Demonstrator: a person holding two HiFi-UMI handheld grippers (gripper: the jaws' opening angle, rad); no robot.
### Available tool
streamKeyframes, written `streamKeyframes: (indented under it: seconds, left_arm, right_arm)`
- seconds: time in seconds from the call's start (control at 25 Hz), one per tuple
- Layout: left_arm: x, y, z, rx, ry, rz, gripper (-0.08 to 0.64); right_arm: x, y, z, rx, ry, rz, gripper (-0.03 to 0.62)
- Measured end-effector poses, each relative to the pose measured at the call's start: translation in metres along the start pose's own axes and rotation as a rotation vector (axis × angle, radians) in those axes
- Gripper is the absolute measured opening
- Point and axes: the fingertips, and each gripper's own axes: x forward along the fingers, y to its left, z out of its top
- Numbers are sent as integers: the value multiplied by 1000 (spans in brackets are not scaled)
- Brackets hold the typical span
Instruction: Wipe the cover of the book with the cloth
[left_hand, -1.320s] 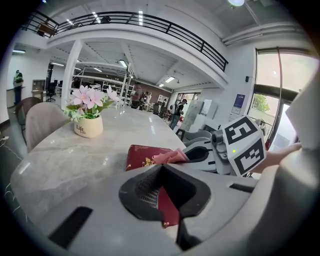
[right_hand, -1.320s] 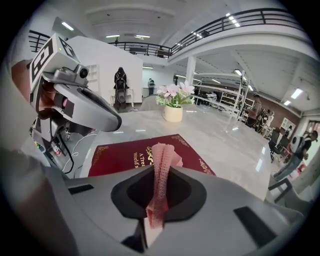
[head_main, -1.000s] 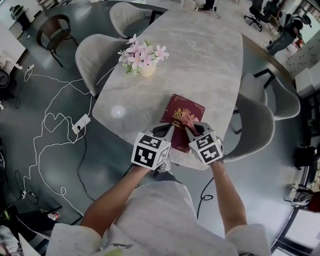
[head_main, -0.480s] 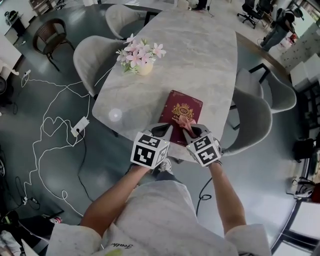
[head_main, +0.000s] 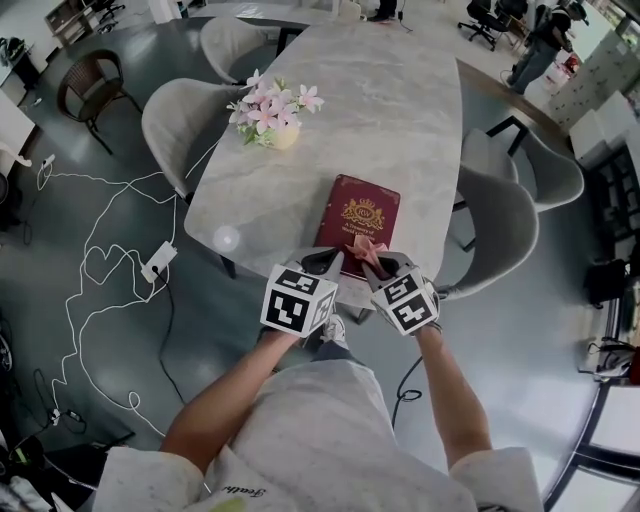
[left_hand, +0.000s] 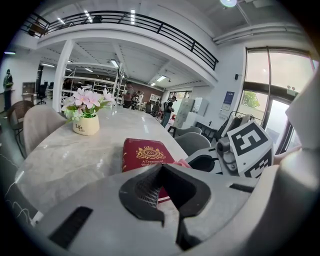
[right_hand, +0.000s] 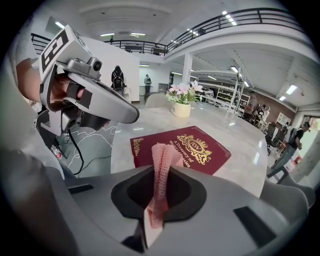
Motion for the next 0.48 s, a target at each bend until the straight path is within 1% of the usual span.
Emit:
streamKeyframes:
  seconds: [0.48]
  left_arm:
    - [-14,-9,-9,16,1,-27,8]
  right_arm:
    - [-11,22,-8,17,5,-19,15]
